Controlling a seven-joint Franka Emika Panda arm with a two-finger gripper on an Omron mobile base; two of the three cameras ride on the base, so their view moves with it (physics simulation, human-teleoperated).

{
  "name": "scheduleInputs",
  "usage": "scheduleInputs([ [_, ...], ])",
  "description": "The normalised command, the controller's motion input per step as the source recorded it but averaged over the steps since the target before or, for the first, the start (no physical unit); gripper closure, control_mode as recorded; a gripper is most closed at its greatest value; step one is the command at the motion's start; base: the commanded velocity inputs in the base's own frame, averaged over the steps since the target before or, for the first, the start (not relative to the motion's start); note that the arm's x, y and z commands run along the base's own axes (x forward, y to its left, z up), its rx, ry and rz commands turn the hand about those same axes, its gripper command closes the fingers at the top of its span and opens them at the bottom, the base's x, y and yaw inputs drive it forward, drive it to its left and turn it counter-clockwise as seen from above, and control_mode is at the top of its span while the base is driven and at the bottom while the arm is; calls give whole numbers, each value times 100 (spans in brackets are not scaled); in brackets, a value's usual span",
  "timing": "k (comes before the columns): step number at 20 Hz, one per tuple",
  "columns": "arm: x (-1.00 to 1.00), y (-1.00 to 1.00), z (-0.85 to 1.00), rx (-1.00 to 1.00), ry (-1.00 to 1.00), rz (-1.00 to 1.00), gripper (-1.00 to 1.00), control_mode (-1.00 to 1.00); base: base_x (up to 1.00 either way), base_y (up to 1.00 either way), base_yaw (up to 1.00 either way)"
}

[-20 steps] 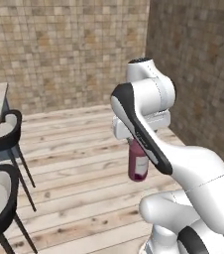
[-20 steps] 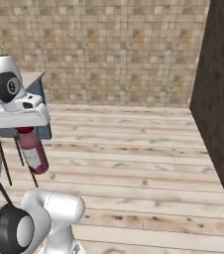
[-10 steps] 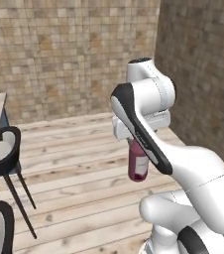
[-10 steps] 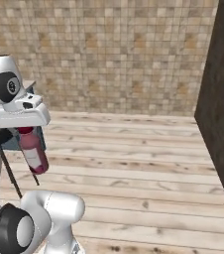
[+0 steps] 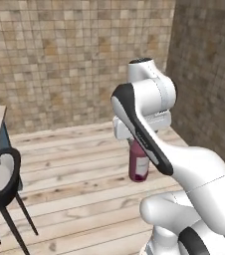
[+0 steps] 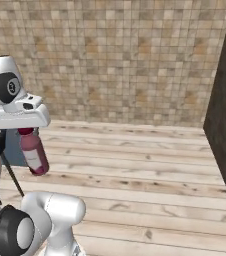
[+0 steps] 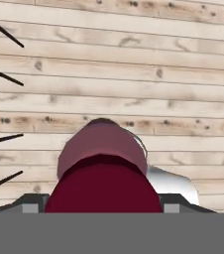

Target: There is a wine glass and glass cup on the dining counter. Place the wine bottle next to the wine glass and the juice bottle next to the glass cup.

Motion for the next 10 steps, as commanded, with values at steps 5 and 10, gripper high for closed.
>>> scheduleInputs([
  [5, 0, 0, 0, 0, 0, 0, 100, 100, 81, -16, 7],
  [10, 0, 0, 0, 0, 0, 0, 100, 100, 81, -15, 7],
])
